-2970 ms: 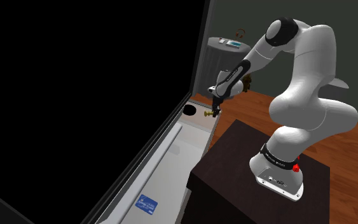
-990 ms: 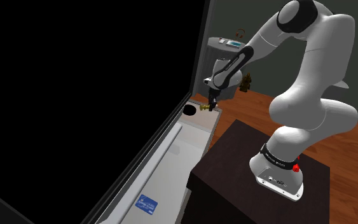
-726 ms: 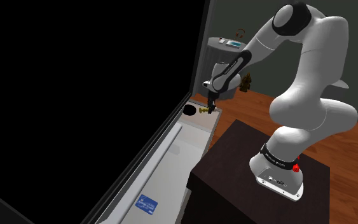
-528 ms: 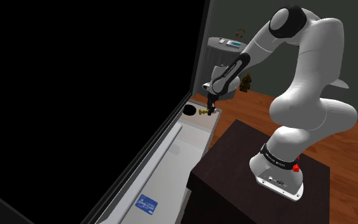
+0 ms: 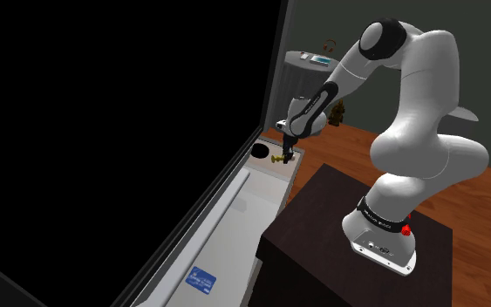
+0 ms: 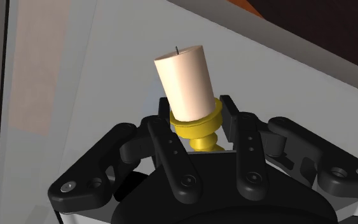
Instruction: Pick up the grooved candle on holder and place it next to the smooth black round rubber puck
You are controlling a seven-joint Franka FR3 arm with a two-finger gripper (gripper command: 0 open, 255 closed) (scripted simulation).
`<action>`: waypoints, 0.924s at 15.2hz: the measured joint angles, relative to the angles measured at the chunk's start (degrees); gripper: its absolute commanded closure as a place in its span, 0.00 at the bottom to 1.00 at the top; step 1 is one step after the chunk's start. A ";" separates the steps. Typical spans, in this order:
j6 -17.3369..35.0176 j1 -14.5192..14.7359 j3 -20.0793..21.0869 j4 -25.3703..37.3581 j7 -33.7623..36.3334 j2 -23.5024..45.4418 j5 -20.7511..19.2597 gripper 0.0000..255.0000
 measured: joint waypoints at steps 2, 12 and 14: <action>0.12 0.14 -0.14 0.19 0.08 0.28 -0.08 1.00; 0.14 0.18 -0.17 0.27 0.10 0.37 -0.10 0.00; -1.34 -1.14 1.36 -0.98 -0.73 -2.15 0.88 0.00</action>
